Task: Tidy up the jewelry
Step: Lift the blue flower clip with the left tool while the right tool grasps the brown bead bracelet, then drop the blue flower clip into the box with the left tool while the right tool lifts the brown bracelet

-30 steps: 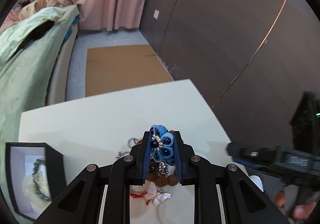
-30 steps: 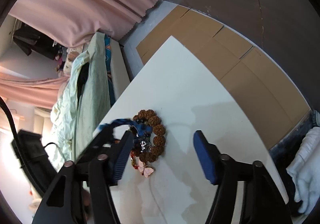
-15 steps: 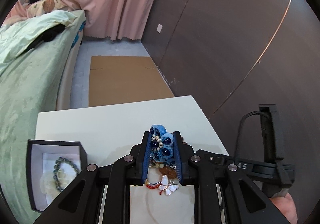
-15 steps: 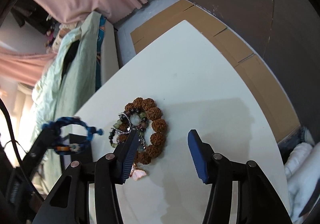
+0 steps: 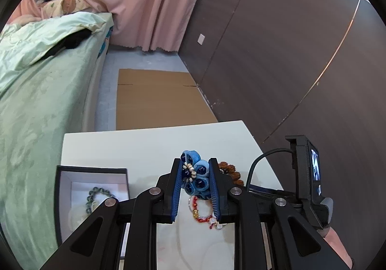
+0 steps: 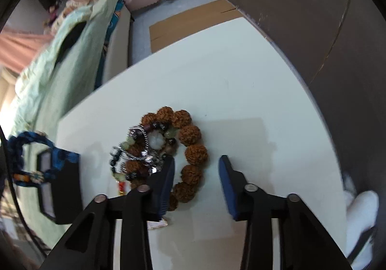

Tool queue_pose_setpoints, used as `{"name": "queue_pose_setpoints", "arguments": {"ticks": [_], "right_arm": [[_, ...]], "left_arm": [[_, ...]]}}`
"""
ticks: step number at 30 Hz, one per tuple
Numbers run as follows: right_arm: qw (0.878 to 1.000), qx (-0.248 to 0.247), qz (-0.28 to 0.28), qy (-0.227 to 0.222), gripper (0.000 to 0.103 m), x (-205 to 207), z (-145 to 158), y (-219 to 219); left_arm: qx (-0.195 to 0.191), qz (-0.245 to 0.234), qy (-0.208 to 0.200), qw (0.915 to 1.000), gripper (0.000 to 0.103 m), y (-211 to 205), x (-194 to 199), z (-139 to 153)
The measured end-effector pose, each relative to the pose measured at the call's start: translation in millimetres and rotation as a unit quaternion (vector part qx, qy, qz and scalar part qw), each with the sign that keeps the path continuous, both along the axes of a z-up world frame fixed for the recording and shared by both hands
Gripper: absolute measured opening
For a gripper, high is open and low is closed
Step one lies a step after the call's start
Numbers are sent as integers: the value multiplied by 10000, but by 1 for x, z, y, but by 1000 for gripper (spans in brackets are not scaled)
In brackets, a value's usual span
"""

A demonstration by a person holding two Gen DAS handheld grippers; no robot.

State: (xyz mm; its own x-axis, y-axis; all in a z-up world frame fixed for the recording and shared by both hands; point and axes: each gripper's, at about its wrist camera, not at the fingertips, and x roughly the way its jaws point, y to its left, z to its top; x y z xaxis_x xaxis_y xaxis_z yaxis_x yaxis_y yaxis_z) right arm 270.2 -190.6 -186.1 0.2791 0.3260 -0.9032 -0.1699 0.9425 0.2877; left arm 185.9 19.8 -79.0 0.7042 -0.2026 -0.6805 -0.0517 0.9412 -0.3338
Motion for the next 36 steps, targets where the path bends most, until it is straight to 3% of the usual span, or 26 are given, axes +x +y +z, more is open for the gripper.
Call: {"name": "queue_pose_setpoints", "arguments": {"ticks": [3, 9, 36], "right_arm": [[9992, 328, -11, 217, 20, -3, 0, -5], [9955, 818, 201, -438, 20, -25, 43, -8], [9667, 1593, 986, -1745, 20, -90, 145, 24]], "left_arm": [[16, 42, -15, 10000, 23, 6, -5, 2], [14, 139, -96, 9999, 23, 15, -15, 9], [-151, 491, -357, 9980, 23, 44, -74, 31]]}}
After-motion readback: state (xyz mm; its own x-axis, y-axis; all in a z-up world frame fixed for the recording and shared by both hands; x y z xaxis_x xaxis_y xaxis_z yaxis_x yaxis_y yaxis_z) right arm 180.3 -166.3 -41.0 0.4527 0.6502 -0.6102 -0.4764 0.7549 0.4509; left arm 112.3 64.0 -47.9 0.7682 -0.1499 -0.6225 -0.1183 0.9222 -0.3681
